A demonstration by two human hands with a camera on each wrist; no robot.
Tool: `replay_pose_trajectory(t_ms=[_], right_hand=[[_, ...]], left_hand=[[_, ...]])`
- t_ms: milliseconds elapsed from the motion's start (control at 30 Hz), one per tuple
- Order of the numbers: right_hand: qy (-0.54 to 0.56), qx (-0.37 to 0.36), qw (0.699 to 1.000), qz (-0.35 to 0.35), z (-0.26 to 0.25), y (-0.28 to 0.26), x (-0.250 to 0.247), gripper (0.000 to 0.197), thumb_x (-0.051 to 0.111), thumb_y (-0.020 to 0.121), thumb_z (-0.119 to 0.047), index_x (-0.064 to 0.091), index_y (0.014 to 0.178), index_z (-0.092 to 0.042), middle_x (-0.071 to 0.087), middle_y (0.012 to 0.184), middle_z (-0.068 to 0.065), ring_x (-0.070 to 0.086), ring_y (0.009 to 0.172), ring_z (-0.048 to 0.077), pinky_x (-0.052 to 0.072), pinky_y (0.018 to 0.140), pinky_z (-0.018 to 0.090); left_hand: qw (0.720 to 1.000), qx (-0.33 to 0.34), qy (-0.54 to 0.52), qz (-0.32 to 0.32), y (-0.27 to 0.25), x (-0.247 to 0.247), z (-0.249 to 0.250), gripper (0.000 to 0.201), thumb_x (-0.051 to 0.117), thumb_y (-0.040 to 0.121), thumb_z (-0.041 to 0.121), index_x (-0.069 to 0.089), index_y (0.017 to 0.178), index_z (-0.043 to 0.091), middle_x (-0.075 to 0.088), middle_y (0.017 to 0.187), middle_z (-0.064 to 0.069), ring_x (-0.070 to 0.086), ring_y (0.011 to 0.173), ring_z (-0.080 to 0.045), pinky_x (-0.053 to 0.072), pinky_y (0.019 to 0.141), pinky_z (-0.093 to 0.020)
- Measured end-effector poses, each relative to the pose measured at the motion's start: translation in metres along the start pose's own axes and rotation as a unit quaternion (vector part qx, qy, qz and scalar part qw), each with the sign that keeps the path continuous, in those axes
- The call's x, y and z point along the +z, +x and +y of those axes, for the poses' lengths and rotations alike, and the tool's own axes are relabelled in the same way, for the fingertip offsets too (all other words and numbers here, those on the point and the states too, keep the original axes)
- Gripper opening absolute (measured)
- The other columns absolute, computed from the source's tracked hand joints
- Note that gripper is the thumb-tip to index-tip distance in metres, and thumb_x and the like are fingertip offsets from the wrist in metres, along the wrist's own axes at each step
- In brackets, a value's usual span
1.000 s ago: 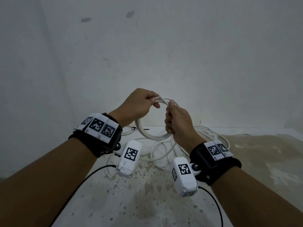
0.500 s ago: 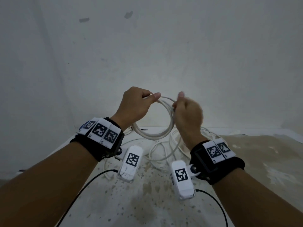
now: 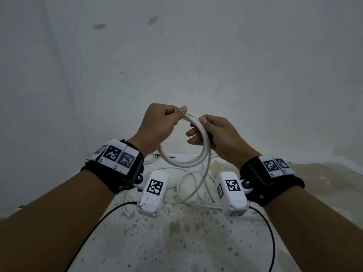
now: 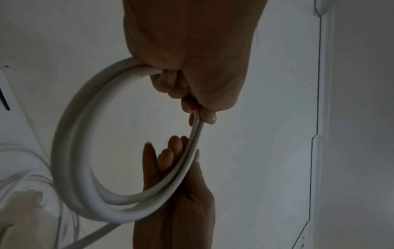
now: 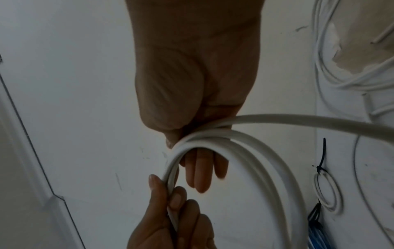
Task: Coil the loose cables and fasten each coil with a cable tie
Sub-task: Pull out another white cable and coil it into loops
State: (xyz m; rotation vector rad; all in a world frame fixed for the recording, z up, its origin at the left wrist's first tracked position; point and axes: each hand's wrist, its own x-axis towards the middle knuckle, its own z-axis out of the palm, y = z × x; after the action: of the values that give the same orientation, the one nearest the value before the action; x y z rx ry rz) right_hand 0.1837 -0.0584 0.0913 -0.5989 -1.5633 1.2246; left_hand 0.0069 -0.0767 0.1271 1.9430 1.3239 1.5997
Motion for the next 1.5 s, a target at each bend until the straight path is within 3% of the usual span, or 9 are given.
replay_pose_trajectory(t_ms=[100,300,467,567,633,733,867,1033,1500], right_hand=[[0.063,0.081,0.994,-0.034,-0.010,-0.001,0.003,0.035,0.037,0.106,-0.018,0.061,0.103,0.007,0.068,0.078,0.024,0.064,0.060,0.031,0.060,0.075,0.051],[0.031,0.146,0.987,-0.063,-0.017,0.003,0.012,0.035,0.039,0.106,-0.037,0.052,0.081,-0.016,0.026,0.053,-0.005,0.020,0.042,0.010,0.025,0.042,0.023],[0.087,0.070,0.985,0.129,-0.004,0.012,0.022,0.032,0.043,0.105,-0.030,0.045,0.075,-0.018,0.028,0.047,-0.006,0.019,0.037,0.009,0.018,0.036,0.019],[0.174,0.021,0.957,0.232,-0.006,0.019,0.016,0.036,0.040,0.106,-0.031,0.044,0.073,-0.018,0.030,0.045,-0.006,0.022,0.035,0.009,0.020,0.035,0.020],[0.210,-0.006,0.942,0.263,-0.009,0.022,0.013,0.036,0.039,0.107,-0.031,0.045,0.073,-0.019,0.032,0.046,-0.007,0.024,0.035,0.009,0.022,0.036,0.021],[0.233,-0.030,0.936,0.263,-0.008,0.021,0.018,0.037,0.038,0.107,-0.032,0.045,0.074,-0.018,0.031,0.047,-0.006,0.026,0.036,0.010,0.025,0.037,0.022],[0.214,-0.019,0.941,0.261,0.007,0.014,0.027,0.038,0.038,0.107,-0.033,0.045,0.073,-0.018,0.032,0.046,-0.006,0.027,0.036,0.010,0.026,0.037,0.021],[0.220,-0.001,0.932,0.287,0.015,0.011,0.021,0.038,0.039,0.107,-0.036,0.046,0.073,-0.018,0.032,0.047,-0.006,0.027,0.036,0.011,0.027,0.037,0.021],[0.187,0.031,0.960,0.204,0.030,-0.005,0.017,0.037,0.039,0.106,-0.036,0.046,0.076,-0.017,0.026,0.052,-0.004,0.020,0.042,0.011,0.025,0.039,0.023]], left_hand=[[0.999,0.028,0.029,-0.004,-0.002,-0.001,-0.001,0.045,0.063,0.095,0.034,0.061,0.055,0.013,0.038,0.055,-0.006,0.033,0.050,-0.013,0.031,0.051,-0.022],[0.995,0.041,0.086,-0.004,-0.001,-0.001,-0.002,0.046,0.061,0.095,0.036,0.060,0.051,0.023,0.042,0.047,0.002,0.034,0.044,-0.009,0.032,0.051,-0.026],[0.989,-0.022,0.141,0.034,-0.003,0.007,-0.013,0.041,0.058,0.090,0.055,0.065,0.111,0.020,0.066,0.107,0.002,0.062,0.095,-0.014,0.051,0.089,-0.037],[0.968,-0.088,0.226,0.063,-0.019,0.006,-0.015,0.050,0.042,0.094,0.062,0.057,0.083,0.015,0.064,0.095,-0.005,0.062,0.094,-0.027,0.049,0.082,-0.037],[0.949,-0.193,0.245,-0.038,-0.039,0.012,-0.014,0.074,0.027,0.096,0.067,0.060,0.072,0.006,0.071,0.080,-0.010,0.066,0.075,-0.027,0.051,0.071,-0.033],[0.895,-0.409,-0.084,-0.154,-0.061,0.032,-0.012,0.079,0.032,0.095,0.069,0.062,0.102,-0.004,0.074,0.082,-0.017,0.070,0.059,-0.022,0.056,0.055,-0.027],[0.826,-0.396,-0.393,0.081,-0.043,0.041,-0.014,0.027,0.040,0.106,0.025,0.047,0.105,-0.001,0.067,0.089,-0.026,0.069,0.079,-0.033,0.059,0.073,-0.040],[0.881,-0.321,-0.332,0.099,-0.036,0.043,-0.016,0.029,0.036,0.106,0.016,0.058,0.096,0.001,0.070,0.100,-0.026,0.071,0.092,-0.037,0.060,0.059,-0.032],[0.977,-0.100,-0.157,0.105,-0.033,0.033,-0.024,0.029,0.039,0.105,0.017,0.065,0.110,0.005,0.073,0.100,-0.003,0.074,0.071,-0.016,0.061,0.069,-0.030]])
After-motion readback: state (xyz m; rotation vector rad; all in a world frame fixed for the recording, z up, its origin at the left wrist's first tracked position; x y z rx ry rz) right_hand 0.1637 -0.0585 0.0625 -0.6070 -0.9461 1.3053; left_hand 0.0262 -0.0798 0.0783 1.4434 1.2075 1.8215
